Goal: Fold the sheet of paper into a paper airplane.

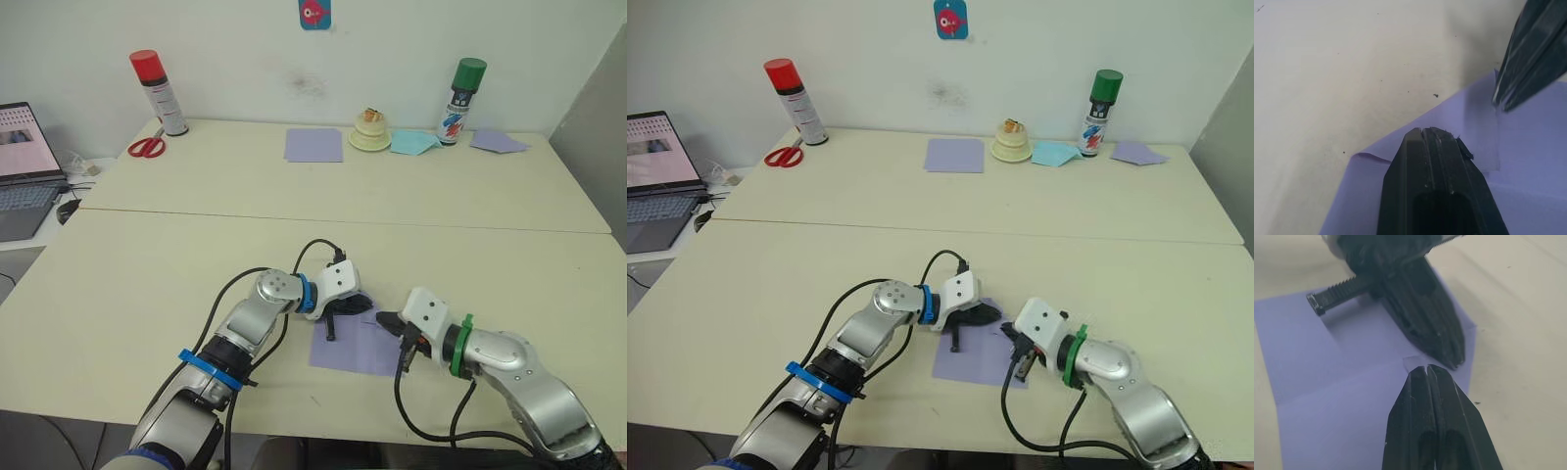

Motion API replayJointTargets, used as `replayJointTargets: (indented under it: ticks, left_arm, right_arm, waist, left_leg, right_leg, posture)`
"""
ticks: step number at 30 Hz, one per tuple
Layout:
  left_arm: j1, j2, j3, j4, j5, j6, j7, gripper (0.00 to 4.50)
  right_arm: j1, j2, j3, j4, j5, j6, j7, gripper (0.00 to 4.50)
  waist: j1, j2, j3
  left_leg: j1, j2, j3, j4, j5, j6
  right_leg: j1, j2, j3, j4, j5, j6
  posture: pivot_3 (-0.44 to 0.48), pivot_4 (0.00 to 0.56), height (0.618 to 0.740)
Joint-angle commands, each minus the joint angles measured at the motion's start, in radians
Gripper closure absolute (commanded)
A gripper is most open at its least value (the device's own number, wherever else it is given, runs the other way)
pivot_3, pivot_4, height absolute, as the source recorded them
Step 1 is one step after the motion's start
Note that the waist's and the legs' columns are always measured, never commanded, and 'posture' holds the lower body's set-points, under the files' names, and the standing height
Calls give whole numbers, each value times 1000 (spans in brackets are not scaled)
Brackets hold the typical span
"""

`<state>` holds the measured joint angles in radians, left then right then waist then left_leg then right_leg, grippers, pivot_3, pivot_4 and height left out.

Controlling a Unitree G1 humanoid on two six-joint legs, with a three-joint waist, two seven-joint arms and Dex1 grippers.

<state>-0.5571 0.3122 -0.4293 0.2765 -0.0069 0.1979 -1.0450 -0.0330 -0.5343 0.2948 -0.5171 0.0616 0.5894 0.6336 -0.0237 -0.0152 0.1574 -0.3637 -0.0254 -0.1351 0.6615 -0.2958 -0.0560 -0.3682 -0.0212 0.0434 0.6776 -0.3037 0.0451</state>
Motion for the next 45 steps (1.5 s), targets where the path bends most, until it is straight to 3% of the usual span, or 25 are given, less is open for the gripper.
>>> replayJointTargets:
  ticks: [1, 13, 23, 38, 45]
  left_arm:
    - [26, -3, -58, 21, 34, 45, -23, 4500]
    - [5, -18, -30, -98, 5, 110, -6, 4500]
    - [-47, -68, -28, 92, 56, 43, 70, 4500]
    - [21, 23, 46, 82, 33, 34, 92, 4500]
    - [50, 18, 49, 67, 17, 33, 93, 4500]
  right_arm:
    - [-19, 23, 41, 34, -35, -31, -27, 4481]
    - [-14, 0, 84, 66, -65, 56, -18, 4481]
    - [-9, -17, 114, 50, -70, 79, -19, 4481]
    - [-31, 1, 121, 61, -78, 90, -40, 4481]
    - [-44, 24, 111, 67, -73, -16, -48, 4481]
  waist:
    - [0, 0, 0]
    - [-1, 0, 0]
    - [1, 0, 0]
    - [-11, 0, 0]
    - [-11, -1, -1]
  left_leg:
    - [0, 0, 0, 0, 0, 0]
    - [0, 0, 0, 0, 0, 0]
    - [0, -1, 0, 0, 0, 0]
    - [1, 3, 0, -1, 0, 0]
    - [2, 3, 0, -1, 0, 0]
  right_leg:
    - [0, 0, 0, 0, 0, 0]
    - [0, 0, 0, 0, 0, 0]
    - [0, -1, 0, 0, -1, 1]
    - [0, 0, 0, 0, -2, 4]
    - [0, 0, 0, 0, -2, 4]
  posture:
    - [0, 150, 740]
    - [0, 150, 740]
    - [0, 150, 740]
    - [0, 150, 740]
    - [0, 150, 740]
